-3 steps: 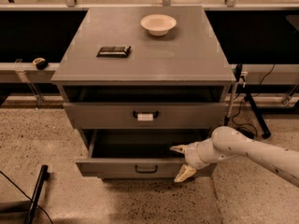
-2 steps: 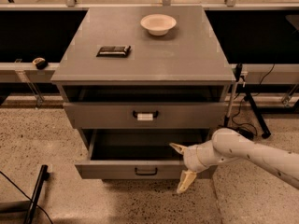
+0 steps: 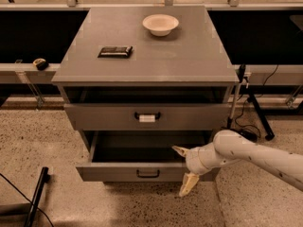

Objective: Open middle drawer

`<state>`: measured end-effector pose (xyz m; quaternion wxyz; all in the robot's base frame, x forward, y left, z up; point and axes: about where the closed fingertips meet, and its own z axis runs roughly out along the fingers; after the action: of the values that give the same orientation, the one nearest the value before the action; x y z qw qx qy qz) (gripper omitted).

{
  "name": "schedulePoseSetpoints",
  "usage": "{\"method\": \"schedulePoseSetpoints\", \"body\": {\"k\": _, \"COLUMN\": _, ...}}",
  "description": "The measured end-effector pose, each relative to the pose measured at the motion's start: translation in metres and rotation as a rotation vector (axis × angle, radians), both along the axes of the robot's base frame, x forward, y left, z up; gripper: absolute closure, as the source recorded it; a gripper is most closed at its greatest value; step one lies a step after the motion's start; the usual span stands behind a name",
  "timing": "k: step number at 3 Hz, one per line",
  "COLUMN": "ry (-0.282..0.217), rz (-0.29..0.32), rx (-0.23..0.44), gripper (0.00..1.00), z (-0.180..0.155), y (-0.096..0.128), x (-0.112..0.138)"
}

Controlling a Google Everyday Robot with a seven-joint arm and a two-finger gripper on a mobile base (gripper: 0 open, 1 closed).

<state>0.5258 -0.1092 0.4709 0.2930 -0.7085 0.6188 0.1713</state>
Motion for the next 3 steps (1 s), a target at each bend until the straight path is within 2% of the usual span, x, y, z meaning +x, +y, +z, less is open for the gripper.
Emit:
{"method": "schedulePoseSetpoints", "body": {"k": 1, "ry": 0.027, "rz": 0.001, "rx": -0.055, "gripper": 0.00, "z": -0.011, "y": -0.005, "x": -0.011}}
{"method": "schedulePoseSetpoints", "body": {"k": 2, "ry": 0.078, "rz": 0.031, "rx": -0.116, "gripper": 0.21, "z": -0.025, "y": -0.004, "x": -0.038}}
{"method": "schedulePoseSetpoints", "body": {"k": 3, "ry": 0.122, "rz": 0.049, "rx": -0.133, "gripper": 0.21, "z": -0.035, "y": -0.006, "x": -0.056}}
